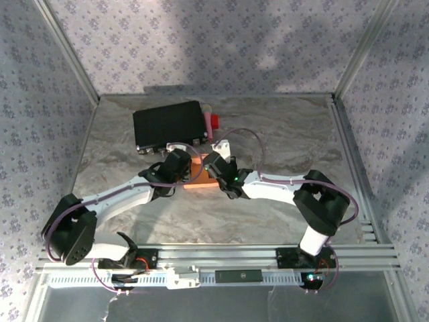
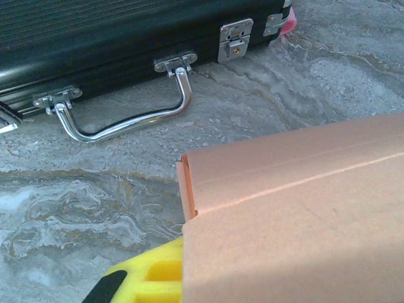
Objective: Fold the paper box
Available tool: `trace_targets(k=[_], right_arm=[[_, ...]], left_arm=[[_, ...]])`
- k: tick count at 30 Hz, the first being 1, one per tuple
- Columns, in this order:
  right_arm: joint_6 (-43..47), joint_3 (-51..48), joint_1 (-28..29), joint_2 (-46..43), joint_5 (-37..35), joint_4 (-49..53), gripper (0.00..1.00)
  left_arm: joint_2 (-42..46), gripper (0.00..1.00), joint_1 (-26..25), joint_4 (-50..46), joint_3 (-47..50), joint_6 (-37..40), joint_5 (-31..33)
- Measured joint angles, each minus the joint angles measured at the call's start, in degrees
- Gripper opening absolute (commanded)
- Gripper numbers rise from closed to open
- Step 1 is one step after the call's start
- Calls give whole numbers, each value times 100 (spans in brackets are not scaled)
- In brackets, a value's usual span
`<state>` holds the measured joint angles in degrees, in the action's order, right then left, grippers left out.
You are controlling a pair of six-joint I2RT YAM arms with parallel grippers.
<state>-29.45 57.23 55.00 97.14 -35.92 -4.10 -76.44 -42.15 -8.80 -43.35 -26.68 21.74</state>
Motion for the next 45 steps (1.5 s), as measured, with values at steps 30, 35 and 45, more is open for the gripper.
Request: trace_targets(k=[30,35,45], right_arm=[[-920,-227,520,155,-997,-262,1],[-940,22,531,164,-999,146,0],[-929,-247,608,251,-1071,-354,5]], left_arm=[[308,11,-74,315,439,-46,-2],[376,11,-79,186,431,-44,-7],[525,10,-103,437,734,-129,-72]])
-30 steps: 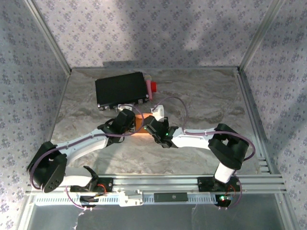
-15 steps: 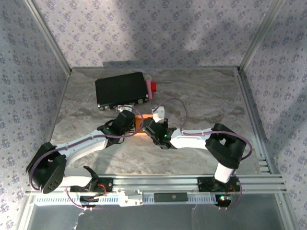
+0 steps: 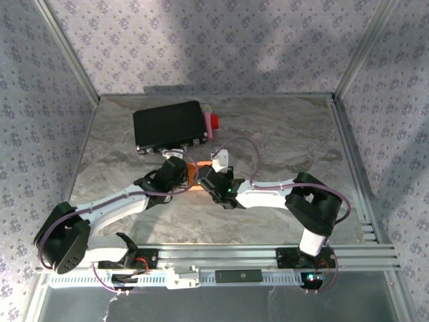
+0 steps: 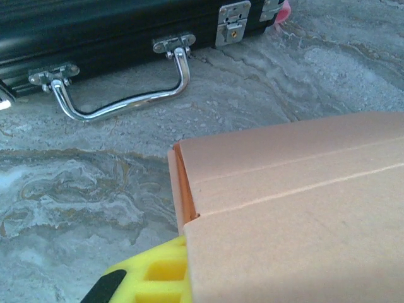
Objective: Fold the paper box
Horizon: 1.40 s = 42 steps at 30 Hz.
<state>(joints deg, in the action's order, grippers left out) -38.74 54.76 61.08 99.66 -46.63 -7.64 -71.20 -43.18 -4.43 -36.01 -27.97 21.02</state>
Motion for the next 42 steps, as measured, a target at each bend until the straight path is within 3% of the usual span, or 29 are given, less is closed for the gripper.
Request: trace_targets(k=[7,14,17,30,42], right_arm=[[76,-179,155,0,-57,-190,13],[181,-299,428,2,59,39,44],[208,-299,496,-9,229,197,52],[-289,-409,601,-1054,1355,1266,61],[-538,-966,684,-2280,2090,1493,57]], left_arm=[[256,11,-74,304,426,-114,-42],[365,11,-361,332,737,-216,-85],[365,11,-448,297,776,-219,-76],[153,10,-671,258,761,-372,197],[-199,10,-828,297,428,-671,243]])
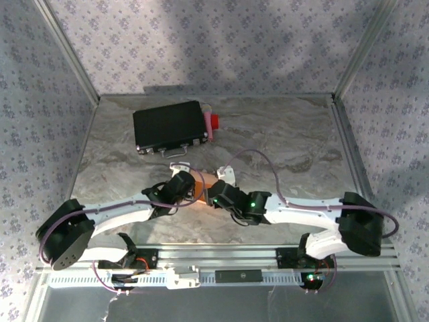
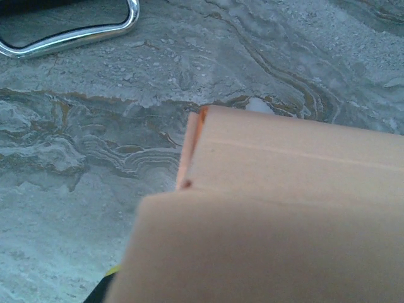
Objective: Fold the paper box
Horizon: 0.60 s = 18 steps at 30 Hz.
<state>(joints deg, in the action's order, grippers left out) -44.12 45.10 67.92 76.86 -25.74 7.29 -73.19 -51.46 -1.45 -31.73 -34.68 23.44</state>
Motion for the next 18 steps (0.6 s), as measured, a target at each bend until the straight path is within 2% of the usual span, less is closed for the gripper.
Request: trace_targets(k=[6,13,18], right_arm=[[-50,-136,11,-164,116,-17,57],[-46,-70,96,417,140,-28,63],[-4,109,345,750,-149,90,68]], left_arm=[[-28,10,-46,2,-50,-72,15],[-118,9,-46,4,-136,-122,17],[-199,8,-70,0,-190,-232,44]])
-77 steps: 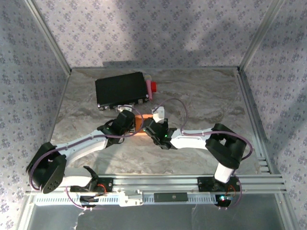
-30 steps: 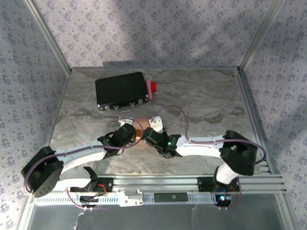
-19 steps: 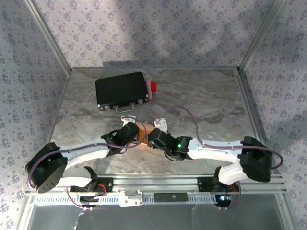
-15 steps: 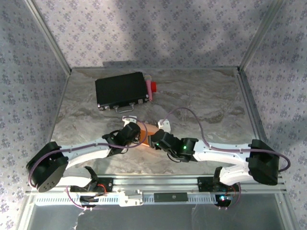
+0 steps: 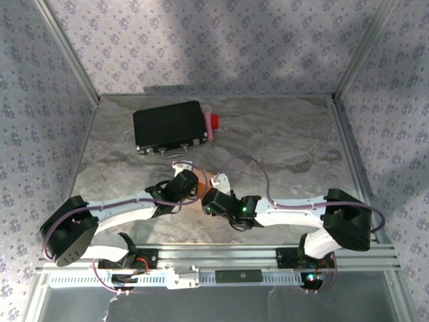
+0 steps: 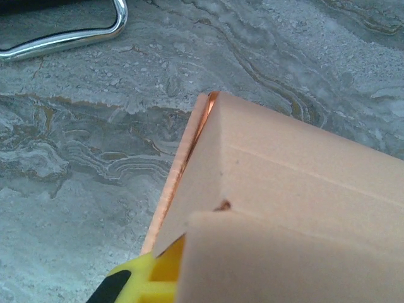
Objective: Fold the paper box
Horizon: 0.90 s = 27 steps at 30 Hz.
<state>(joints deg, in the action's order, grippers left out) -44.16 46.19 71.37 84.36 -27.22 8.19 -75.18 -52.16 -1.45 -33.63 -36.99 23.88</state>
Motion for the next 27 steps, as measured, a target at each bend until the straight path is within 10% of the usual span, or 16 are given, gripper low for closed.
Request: trace_targets(k=[6,27], right_arm=[[15,127,358,-17,-402,245,98],[-68,68,479,-704,-330,603,99]], left_arm=[[0,7,-13,2,0,-136,109],[-221,7,-74,166,-74,-472,247]])
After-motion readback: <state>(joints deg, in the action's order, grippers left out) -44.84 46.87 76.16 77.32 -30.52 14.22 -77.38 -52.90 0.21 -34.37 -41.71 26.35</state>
